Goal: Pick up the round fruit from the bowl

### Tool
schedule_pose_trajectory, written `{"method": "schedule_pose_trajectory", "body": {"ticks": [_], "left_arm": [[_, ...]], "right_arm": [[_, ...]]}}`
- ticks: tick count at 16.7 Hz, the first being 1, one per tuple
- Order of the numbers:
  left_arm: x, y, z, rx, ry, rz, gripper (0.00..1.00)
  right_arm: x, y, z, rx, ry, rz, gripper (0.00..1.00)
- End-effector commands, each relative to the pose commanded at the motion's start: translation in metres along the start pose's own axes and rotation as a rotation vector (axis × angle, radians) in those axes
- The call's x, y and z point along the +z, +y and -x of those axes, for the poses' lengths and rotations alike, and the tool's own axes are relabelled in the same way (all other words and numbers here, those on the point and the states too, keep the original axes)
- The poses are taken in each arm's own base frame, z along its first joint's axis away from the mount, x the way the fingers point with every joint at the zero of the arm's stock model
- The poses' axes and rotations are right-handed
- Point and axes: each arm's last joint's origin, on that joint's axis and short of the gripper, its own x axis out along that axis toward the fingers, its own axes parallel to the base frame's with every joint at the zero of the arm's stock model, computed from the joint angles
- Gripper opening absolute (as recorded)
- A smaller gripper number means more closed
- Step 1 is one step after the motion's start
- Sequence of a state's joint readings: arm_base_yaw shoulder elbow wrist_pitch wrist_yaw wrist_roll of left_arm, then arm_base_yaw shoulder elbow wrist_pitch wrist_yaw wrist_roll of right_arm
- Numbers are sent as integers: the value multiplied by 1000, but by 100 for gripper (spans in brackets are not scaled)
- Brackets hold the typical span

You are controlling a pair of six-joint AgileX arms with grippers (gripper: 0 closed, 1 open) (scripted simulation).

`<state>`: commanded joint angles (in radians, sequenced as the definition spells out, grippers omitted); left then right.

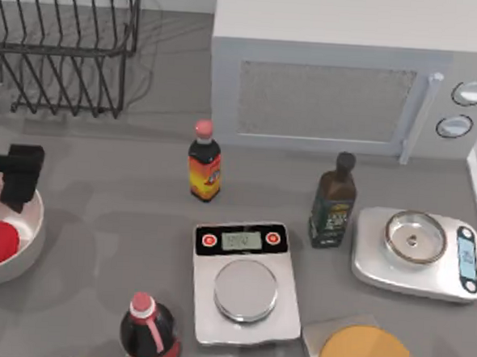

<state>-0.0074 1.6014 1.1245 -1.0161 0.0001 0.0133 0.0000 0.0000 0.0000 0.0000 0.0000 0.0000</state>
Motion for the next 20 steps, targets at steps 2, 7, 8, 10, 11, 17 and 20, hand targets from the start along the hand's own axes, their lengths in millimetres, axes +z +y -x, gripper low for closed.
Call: {"method": "schedule_pose_trajectory", "body": {"ticks": [2, 7, 8, 10, 11, 17, 20], "left_arm": [[9, 0, -6, -1, 59, -1, 100], [13, 0, -8, -1, 78, -1, 100], [12, 1, -8, -1, 75, 1, 100], [12, 1, -13, -1, 80, 0, 100], [12, 1, -20, -1, 84, 0, 100], [12, 0, -89, -1, 59, 0, 100], [5, 0, -113, -1, 75, -1, 100]], "right_arm": [[0, 0, 0, 0, 0, 0, 100], [0, 0, 0, 0, 0, 0, 100], [0, 0, 0, 0, 0, 0, 100], [0, 0, 0, 0, 0, 0, 100], [0, 0, 0, 0, 0, 0, 100], [0, 0, 0, 0, 0, 0, 100], [0, 0, 0, 0, 0, 0, 100]]}}
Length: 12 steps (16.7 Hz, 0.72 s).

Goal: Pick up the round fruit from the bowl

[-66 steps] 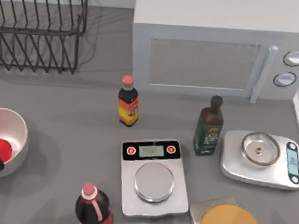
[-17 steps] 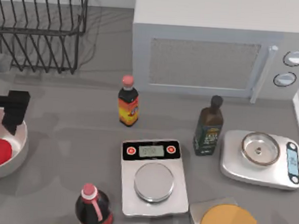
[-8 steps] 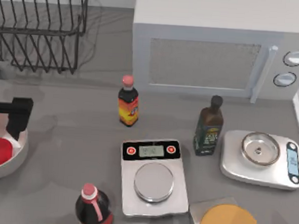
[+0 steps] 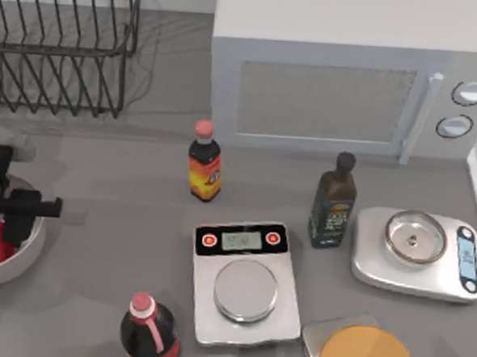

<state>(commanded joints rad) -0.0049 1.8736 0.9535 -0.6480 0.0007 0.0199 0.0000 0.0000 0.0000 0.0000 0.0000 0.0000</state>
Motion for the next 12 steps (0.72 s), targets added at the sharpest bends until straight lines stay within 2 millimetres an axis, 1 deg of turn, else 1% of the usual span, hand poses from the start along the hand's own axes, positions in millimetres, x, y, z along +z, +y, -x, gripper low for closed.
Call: {"method": "schedule_pose_trajectory", "body": {"ticks": [4, 12], "left_arm": [[-1, 0, -2, 0, 3, 0, 100], [-1, 0, -2, 0, 3, 0, 40]], "right_arm": [[0, 0, 0, 0, 0, 0, 100], [0, 0, 0, 0, 0, 0, 100]]}}
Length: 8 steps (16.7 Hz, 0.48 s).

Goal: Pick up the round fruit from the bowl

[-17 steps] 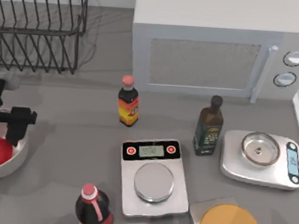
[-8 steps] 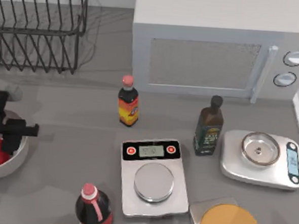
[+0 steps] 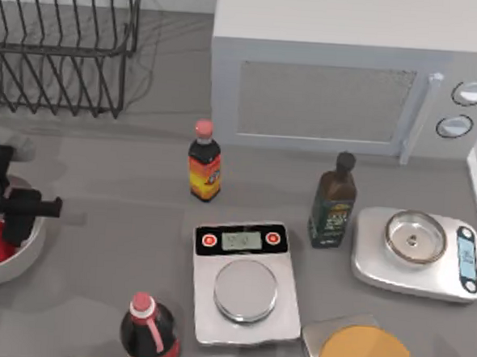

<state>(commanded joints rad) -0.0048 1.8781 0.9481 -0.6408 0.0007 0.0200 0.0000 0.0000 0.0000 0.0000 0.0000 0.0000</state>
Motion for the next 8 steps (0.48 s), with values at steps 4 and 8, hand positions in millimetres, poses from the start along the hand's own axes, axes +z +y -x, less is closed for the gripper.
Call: {"method": "schedule_pose_trajectory", "body": {"ticks": [4, 8], "left_arm": [[0, 0, 0, 0, 0, 0, 10], [0, 0, 0, 0, 0, 0, 0]], "right_arm": [[0, 0, 0, 0, 0, 0, 100], [0, 0, 0, 0, 0, 0, 100]]}}
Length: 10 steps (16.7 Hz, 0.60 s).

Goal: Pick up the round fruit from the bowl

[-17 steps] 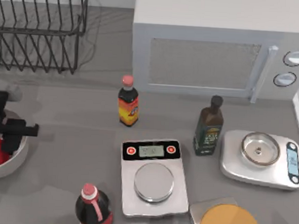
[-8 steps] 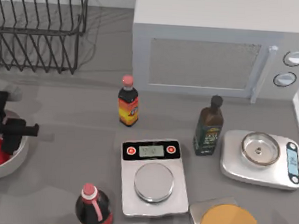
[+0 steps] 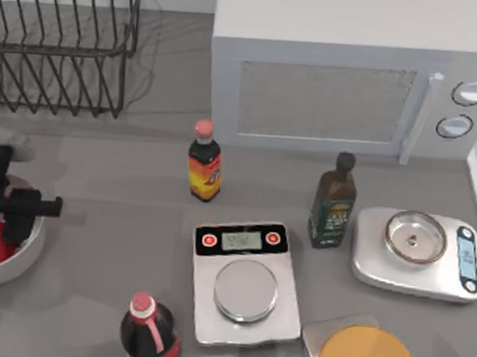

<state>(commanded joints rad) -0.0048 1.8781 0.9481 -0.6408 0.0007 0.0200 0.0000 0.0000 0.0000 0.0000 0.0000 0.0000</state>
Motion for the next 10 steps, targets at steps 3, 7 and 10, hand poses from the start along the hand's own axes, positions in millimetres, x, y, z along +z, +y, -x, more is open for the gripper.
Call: {"method": "schedule_pose_trajectory", "body": {"ticks": [3, 7, 10], "left_arm": [[0, 0, 0, 0, 0, 0, 0], [-2, 1, 30, 0, -44, -9, 0], [7, 1, 43, -1, -38, -9, 0]], "right_arm": [[0, 0, 0, 0, 0, 0, 100], [0, 0, 0, 0, 0, 0, 100], [0, 0, 0, 0, 0, 0, 100]]}}
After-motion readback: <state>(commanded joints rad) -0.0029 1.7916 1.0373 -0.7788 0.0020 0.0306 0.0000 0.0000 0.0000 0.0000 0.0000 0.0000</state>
